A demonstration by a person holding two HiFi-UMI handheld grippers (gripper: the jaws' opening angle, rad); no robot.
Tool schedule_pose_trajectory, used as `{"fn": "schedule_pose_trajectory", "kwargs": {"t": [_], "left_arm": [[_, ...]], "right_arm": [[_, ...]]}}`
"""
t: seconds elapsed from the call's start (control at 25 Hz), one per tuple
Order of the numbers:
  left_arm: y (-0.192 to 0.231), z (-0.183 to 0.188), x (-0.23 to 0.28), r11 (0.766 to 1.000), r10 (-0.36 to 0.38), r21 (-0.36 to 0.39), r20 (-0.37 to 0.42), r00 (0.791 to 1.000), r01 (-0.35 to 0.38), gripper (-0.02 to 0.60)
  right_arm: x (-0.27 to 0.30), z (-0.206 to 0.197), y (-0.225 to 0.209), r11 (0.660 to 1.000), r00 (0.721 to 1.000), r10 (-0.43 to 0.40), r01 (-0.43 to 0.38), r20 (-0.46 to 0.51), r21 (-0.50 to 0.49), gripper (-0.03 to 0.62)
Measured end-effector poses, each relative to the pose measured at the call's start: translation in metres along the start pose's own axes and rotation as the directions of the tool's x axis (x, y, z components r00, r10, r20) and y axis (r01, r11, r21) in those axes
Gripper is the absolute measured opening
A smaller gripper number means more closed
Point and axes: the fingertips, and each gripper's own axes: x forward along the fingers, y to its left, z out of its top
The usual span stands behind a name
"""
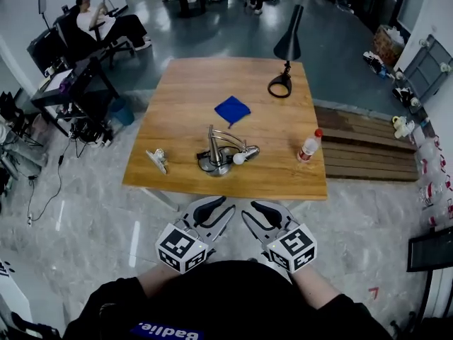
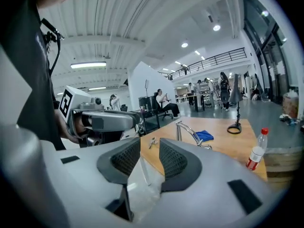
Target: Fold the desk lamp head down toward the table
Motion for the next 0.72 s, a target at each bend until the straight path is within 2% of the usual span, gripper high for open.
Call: {"fn": "schedule_pose_trajectory", "kwargs": {"t": [0.2,0.32,0.48,0.72], "left_arm": [[-0.005,0.013,-0.023,1.000,-0.025,0.012,0.026,0.999,0.025,0.119],[-0.004,0.007,-0.033,0.999,-0.047,0.006,0.019,0.999,0.047,0.092],[-0.001,0.008,-0.042,0.998,-0.062,0.022,0.026,0.998,0.062,0.017],[0.001,0.002,-0.052,0.996,-0.088,0.010,0.020,0.996,0.088,0.009]], "right_arm": [[-0.005,0.027,0.023,1.000,0.996,-0.003,0.001,0.093,0.018,0.064],[-0.003,0.030,0.038,1.000,0.995,-0.004,0.001,0.104,0.027,0.043],[0.001,0.033,0.048,1.000,0.993,-0.015,0.014,0.114,0.012,0.009],[0.008,0.028,0.051,0.997,0.993,-0.073,0.072,0.095,0.020,0.006]]}}
